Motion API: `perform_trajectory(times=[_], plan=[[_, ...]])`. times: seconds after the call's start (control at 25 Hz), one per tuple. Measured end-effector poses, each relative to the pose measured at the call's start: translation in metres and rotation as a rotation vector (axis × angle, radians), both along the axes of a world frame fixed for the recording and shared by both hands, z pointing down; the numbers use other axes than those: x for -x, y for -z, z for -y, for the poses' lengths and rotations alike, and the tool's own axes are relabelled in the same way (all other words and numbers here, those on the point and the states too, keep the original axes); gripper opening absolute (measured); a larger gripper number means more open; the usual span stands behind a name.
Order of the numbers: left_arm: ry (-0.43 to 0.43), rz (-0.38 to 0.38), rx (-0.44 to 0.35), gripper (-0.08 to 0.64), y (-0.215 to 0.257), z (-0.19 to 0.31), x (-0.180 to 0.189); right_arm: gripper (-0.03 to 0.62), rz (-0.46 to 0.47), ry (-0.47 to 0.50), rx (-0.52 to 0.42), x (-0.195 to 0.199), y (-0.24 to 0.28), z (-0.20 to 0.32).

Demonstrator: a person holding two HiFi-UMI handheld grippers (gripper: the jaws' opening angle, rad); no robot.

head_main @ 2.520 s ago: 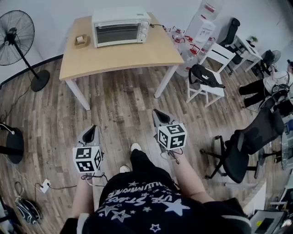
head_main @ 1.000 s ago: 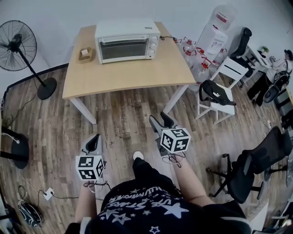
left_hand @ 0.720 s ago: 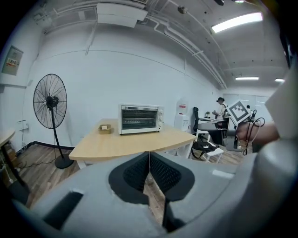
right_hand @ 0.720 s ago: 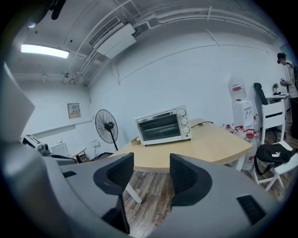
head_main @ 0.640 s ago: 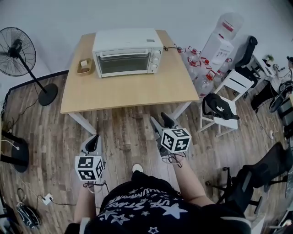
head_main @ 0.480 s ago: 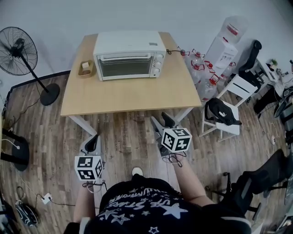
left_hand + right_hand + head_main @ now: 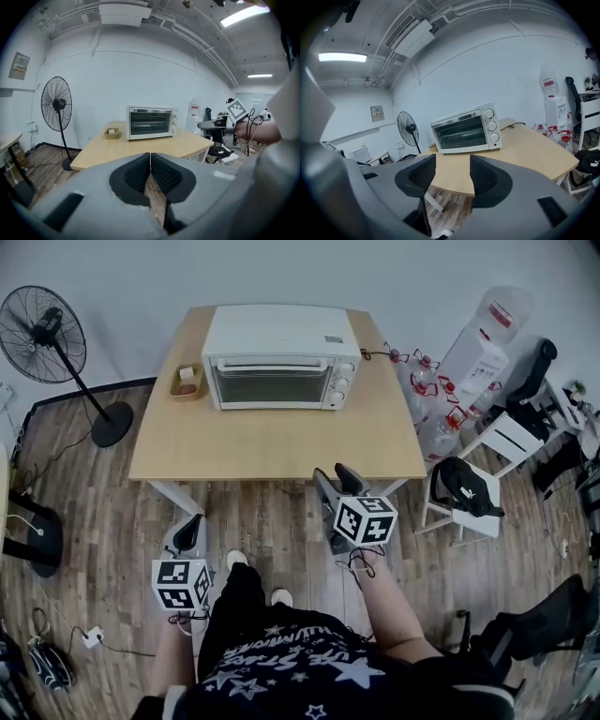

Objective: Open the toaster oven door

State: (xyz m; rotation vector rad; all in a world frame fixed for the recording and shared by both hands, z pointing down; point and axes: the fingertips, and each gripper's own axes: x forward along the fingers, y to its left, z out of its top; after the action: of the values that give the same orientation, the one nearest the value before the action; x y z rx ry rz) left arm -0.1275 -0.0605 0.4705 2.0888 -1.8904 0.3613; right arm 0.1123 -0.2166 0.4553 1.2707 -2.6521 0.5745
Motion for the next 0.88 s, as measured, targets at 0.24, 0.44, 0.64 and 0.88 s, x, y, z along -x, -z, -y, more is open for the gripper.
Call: perform_trajectory(times=[0.24,0.44,0.64,0.88], plan=[[-0.024,-0.005,0.0,0.021,-0.006,0.051,0.024,0.21,0.007,-0.056,0.0,0.006,0.005,0.037],[-0.066,0.004,-0.036,0.021,0.009,0.116,0.039,0.207,-0.001,-0.099,0.003,0.011,0.012,0.082],[-0.098,0.007,-0.045,0.021,0.012,0.173,0.056,0.207,0.0,-0.132,0.011,0.025,0.015,0.126],[-0.116,0.004,-0.051,0.021,0.022,0.229,0.078,0.207,0.005,-0.156,-0.015,0.04,0.035,0.173]])
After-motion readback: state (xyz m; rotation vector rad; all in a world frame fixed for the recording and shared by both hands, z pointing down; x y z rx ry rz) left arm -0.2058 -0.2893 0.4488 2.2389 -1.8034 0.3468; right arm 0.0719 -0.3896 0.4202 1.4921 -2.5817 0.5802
